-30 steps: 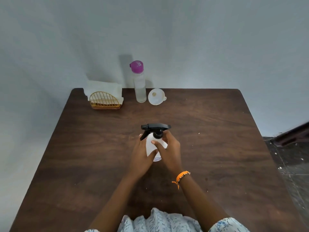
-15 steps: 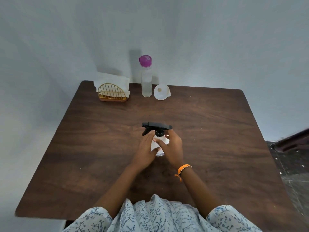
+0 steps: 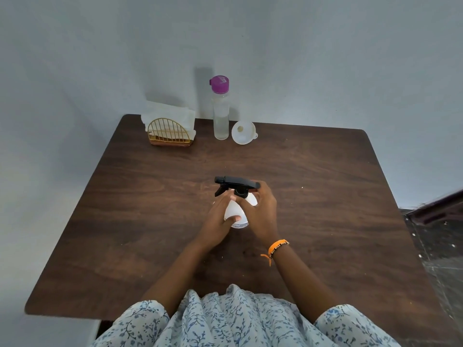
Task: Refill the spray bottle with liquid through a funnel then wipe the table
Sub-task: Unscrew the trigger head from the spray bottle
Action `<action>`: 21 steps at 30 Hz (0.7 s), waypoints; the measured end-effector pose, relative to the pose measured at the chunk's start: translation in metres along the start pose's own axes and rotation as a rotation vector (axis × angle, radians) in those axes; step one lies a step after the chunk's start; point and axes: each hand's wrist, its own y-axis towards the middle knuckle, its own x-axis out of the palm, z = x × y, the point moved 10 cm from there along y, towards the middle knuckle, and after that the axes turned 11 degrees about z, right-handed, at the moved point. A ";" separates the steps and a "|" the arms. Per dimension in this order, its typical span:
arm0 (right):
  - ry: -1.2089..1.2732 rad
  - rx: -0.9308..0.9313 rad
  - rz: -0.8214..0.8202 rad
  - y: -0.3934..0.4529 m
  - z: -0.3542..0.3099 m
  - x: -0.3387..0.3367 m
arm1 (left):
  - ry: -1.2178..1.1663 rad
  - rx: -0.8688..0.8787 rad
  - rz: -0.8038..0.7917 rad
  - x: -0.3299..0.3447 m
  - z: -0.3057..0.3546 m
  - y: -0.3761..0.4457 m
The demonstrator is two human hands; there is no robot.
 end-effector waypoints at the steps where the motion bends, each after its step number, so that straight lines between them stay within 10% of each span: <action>1: -0.007 -0.019 -0.001 0.000 -0.003 -0.001 | 0.001 0.006 -0.003 0.000 0.000 0.000; 17: -0.099 -0.086 -0.379 0.012 0.002 0.016 | -0.056 -0.105 -0.020 0.002 -0.011 0.003; 21: -0.050 -0.097 -0.213 0.008 0.000 0.008 | -0.075 -0.112 -0.032 0.003 -0.013 0.002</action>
